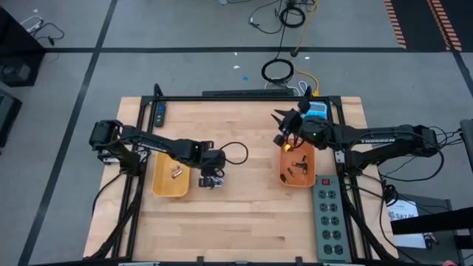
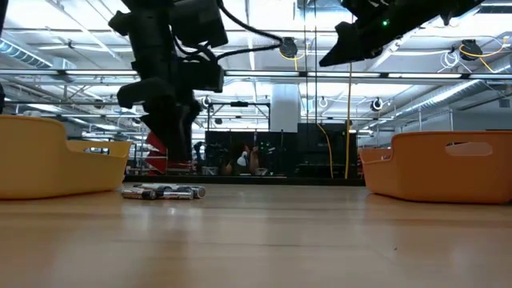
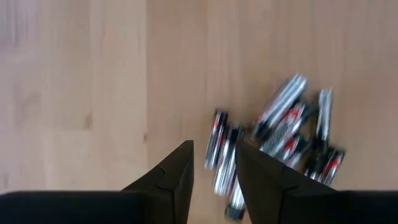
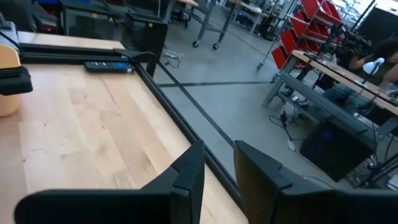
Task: Sort batteries
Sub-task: Put the silver battery into the yellow bin
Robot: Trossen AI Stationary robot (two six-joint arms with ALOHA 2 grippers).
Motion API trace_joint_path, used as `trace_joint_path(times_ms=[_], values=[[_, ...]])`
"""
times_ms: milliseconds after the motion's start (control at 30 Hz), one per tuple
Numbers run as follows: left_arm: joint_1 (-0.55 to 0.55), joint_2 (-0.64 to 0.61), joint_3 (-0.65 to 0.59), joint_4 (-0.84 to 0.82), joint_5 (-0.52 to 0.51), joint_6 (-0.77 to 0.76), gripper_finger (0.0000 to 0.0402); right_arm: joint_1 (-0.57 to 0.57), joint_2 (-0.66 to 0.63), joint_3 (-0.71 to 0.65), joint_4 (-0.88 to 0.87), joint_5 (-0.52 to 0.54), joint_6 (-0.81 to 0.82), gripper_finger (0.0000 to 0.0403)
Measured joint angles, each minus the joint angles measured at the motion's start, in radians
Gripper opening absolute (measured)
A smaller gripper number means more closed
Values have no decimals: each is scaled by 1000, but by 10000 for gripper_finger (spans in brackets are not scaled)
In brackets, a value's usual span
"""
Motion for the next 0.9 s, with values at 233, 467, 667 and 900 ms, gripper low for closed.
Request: trace_joint_path(times_ms=[233,467,667,900], values=[[2,3,-8,52,-2,47,125,-4,5,0,-43,0,32,80],[12,64,-9,106,-7,84,125,-3,5,0,-61,0,57,80],[13,100,-10,159,-4,93,125,-1,5,0,-78,4,71,80],[19,102,-10,173,2,90,125,-1,5,0,-81,4,72,80]])
